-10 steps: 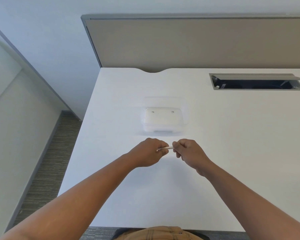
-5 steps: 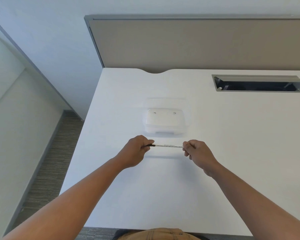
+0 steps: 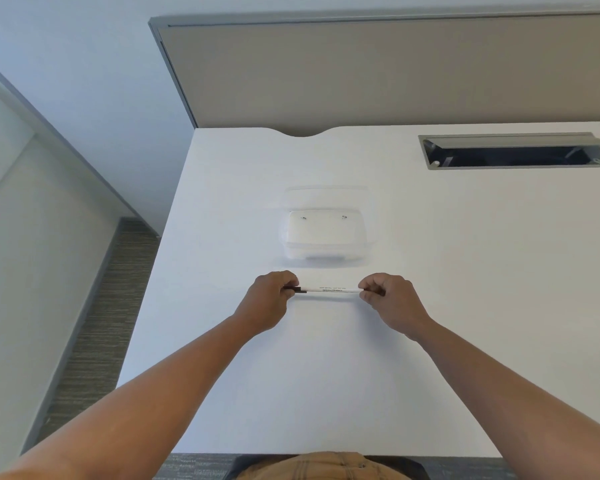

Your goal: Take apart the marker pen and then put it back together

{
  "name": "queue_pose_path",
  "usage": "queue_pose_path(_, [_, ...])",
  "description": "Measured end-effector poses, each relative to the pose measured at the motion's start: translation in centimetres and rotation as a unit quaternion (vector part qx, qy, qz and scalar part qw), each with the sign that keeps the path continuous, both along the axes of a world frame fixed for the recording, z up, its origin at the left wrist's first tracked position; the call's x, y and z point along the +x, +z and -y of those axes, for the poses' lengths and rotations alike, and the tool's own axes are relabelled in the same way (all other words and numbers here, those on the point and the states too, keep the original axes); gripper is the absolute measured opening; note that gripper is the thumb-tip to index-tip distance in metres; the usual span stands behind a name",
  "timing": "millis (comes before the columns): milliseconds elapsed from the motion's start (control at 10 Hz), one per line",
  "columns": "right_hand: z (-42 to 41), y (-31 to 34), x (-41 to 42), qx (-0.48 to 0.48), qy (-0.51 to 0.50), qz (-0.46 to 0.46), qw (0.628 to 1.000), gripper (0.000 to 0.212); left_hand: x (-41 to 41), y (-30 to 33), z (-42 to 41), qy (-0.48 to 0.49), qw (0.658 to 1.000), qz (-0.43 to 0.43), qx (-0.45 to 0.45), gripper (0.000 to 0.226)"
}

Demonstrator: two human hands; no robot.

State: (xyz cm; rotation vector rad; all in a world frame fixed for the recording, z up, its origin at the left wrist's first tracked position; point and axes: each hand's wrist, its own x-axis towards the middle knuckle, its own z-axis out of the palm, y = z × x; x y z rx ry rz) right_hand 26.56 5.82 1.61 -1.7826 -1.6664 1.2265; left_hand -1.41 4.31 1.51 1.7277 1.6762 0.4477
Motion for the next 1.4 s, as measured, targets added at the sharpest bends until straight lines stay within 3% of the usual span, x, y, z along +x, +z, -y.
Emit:
queue_pose_path(400, [-0.6, -2.0, -0.7, 0.041, 0.044, 0.101, 0.993, 0.010, 0.8, -1.6, -0.1, 0.006, 0.999, -0.052, 0.010, 0.019])
queue_pose_path(1200, [-0.7, -2.2, -0.3, 0.018, 0.025, 0.076, 0.997, 0.019, 0.8, -1.8, -0.6, 0.048, 0.998, -0.002, -0.028, 0.020])
queue_pose_path(1400, [-0.1, -1.8, -0.6, 0.062, 0.019, 0.069, 0.996, 0.026, 0.6, -1.6, 0.1, 0.044, 0.999, -0.014, 0.007, 0.030])
